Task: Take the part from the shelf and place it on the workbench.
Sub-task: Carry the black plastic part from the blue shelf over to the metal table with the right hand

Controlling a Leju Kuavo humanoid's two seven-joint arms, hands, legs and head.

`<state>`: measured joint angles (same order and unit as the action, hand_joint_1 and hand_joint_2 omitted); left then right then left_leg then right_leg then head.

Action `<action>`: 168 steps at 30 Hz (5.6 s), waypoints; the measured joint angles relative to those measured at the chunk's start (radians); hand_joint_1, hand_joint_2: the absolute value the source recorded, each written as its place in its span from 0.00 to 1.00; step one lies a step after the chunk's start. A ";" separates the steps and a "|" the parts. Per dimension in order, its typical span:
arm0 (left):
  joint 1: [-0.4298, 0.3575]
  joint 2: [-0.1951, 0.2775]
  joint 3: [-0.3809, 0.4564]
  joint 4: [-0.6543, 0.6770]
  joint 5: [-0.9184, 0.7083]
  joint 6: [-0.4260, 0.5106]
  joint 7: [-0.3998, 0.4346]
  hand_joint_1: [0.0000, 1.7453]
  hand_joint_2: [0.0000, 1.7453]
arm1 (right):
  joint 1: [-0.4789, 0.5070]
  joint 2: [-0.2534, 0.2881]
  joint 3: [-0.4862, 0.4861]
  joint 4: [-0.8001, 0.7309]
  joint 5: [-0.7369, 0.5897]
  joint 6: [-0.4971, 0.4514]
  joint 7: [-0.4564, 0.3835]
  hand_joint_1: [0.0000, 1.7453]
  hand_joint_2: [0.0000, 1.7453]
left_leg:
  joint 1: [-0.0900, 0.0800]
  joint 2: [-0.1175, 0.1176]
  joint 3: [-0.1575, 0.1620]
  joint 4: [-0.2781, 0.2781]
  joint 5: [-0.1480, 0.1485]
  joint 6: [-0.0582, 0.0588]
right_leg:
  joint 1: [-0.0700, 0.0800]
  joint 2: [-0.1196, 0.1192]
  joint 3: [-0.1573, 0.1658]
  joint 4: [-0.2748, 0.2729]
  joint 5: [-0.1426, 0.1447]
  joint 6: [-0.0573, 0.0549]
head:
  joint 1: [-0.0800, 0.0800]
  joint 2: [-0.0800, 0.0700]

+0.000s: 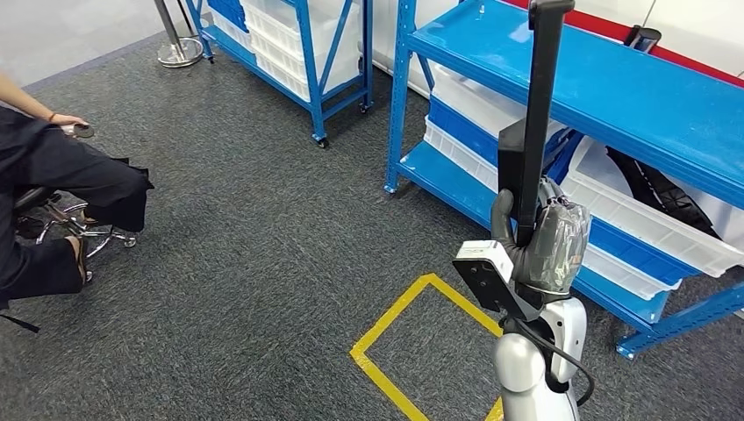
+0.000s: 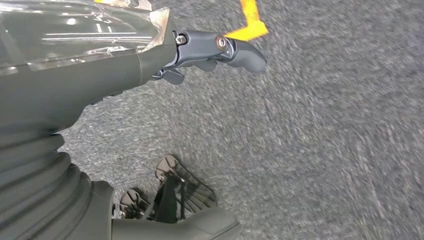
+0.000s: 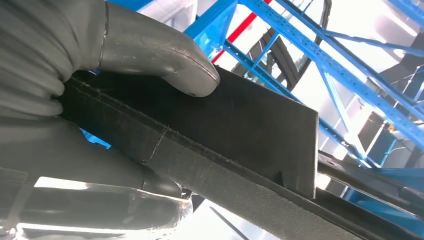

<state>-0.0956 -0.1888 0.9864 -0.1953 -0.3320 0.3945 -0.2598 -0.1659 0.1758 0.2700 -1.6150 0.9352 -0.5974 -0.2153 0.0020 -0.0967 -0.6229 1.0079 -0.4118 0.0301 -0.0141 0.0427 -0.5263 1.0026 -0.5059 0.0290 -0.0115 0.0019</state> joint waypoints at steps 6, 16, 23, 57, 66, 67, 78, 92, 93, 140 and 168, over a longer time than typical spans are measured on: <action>0.003 0.003 0.005 0.000 0.000 -0.005 0.001 0.00 1.00 | 0.015 0.006 -0.004 -0.021 -0.011 0.001 -0.004 1.00 1.00 | 0.002 0.067 -0.059 0.118 -0.074 -0.028 | -0.006 -0.045 0.001 -0.009 0.016 -0.027 | -0.010 0.000; 0.000 0.008 0.007 0.000 -0.008 -0.028 0.004 0.00 1.00 | 0.040 0.004 -0.011 -0.043 -0.005 0.002 -0.006 1.00 1.00 | 0.009 0.152 0.025 0.012 -0.033 -0.031 | 0.007 -0.126 0.000 -0.008 0.012 -0.022 | -0.011 0.000; 0.000 0.011 0.007 0.000 -0.020 -0.027 0.013 0.00 1.00 | 0.053 0.002 -0.011 -0.068 0.002 0.002 -0.004 1.00 1.00 | 0.007 0.105 0.025 -0.013 -0.015 0.011 | 0.004 -0.099 -0.028 0.053 -0.031 -0.005 | -0.003 0.000; -0.005 0.001 0.022 -0.001 0.005 0.022 0.031 0.00 1.00 | 0.062 0.022 -0.004 -0.080 0.003 0.054 0.016 1.00 1.00 | 0.015 0.062 -0.001 0.006 -0.010 0.007 | -0.010 -0.050 -0.128 0.280 -0.125 -0.001 | 0.007 0.000; -0.003 -0.003 0.038 0.000 0.022 0.064 0.047 0.00 1.00 | 0.055 0.024 0.003 -0.078 -0.021 0.079 0.014 1.00 1.00 | 0.005 -0.031 -0.008 0.007 -0.003 -0.009 | 0.007 0.000 -0.021 0.000 0.020 -0.014 | 0.006 0.000; -0.002 -0.003 0.042 0.000 0.024 0.075 0.048 0.00 1.00 | 0.051 0.026 0.009 -0.076 -0.026 0.084 0.012 1.00 1.00 | 0.004 -0.018 -0.012 0.013 -0.008 -0.014 | 0.005 -0.008 -0.019 -0.003 0.023 -0.019 | 0.006 0.000; -0.013 -0.027 0.083 -0.001 0.059 0.232 0.045 0.00 1.00 | -0.006 0.074 0.063 -0.010 -0.096 0.170 -0.012 1.00 1.00 | 0.003 0.145 0.004 0.029 -0.027 -0.024 | 0.016 -0.121 -0.012 -0.010 0.019 -0.030 | -0.004 0.000; -0.015 -0.050 0.107 -0.001 0.067 0.252 0.029 0.00 1.00 | -0.049 0.108 0.075 0.058 -0.111 0.184 -0.028 1.00 1.00 | 0.004 0.009 0.016 -0.007 -0.006 0.016 | -0.002 -0.013 -0.068 0.096 -0.015 0.016 | 0.004 0.000; -0.015 -0.050 0.107 -0.001 0.067 0.244 0.027 0.00 1.00 | -0.050 0.108 0.075 0.058 -0.111 0.184 -0.028 1.00 1.00 | 0.003 -0.001 0.014 -0.006 -0.006 0.012 | -0.004 0.002 -0.042 0.039 0.007 0.016 | 0.004 0.000; -0.011 -0.020 0.115 -0.002 0.071 0.174 -0.014 0.00 1.00 | -0.034 0.129 0.070 -0.005 -0.056 0.193 0.023 1.00 1.00 | -0.005 0.163 0.018 0.012 -0.032 -0.014 | 0.019 -0.132 -0.028 0.003 0.020 -0.036 | -0.008 0.000; 0.021 0.042 -0.031 -0.001 -0.109 -0.101 -0.044 0.00 1.00 | -0.113 -0.103 -0.124 0.020 -0.124 0.048 0.048 1.00 1.00 | 0.003 0.122 -0.055 0.135 -0.059 -0.015 | 0.003 -0.100 -0.039 0.012 0.027 -0.030 | -0.017 0.000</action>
<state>-0.0749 -0.1464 0.9549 -0.1967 -0.4410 0.2937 -0.3040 -0.2790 0.0726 0.1461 -1.5946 0.8114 -0.5489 -0.1675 0.0051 0.0253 -0.6784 1.1430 -0.4710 0.0156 -0.0111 -0.0573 -0.5655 1.0142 -0.4787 -0.0012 -0.0283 0.0019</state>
